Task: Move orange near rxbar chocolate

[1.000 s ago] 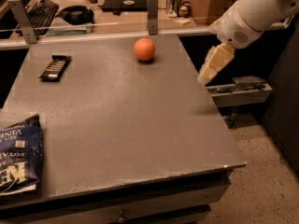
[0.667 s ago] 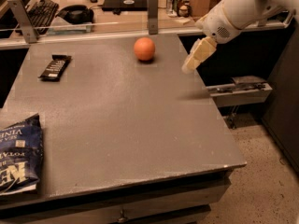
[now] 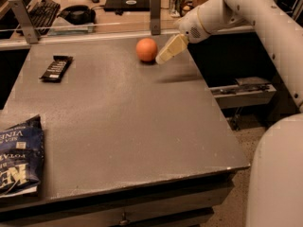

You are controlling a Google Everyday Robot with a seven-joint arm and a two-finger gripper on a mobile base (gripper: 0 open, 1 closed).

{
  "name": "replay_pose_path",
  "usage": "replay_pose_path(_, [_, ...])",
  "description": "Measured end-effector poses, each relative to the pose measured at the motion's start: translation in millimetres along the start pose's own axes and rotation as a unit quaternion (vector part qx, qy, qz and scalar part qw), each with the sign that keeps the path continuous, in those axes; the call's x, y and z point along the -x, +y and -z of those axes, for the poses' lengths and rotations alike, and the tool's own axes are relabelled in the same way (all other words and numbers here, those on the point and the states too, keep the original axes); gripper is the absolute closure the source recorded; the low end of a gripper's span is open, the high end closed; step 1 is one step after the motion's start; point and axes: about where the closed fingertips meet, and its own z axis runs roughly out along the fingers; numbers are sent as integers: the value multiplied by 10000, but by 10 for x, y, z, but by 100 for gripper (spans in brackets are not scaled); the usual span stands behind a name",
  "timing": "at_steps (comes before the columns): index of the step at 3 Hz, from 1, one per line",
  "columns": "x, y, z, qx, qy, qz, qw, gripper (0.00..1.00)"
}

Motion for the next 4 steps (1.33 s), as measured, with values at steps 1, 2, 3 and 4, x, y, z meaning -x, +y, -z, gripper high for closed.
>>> replay_pose_path(1, [-4, -17, -358, 63, -158, -191, 9997, 0])
replay_pose_path(2, [-40, -5, -627, 112, -255, -284, 9992, 0])
replay_pose_path(3, [-50, -17, -821, 150, -356, -382, 9985, 11])
replay_pose_path(4, [19, -70, -855, 133, -497, -389, 9979, 34])
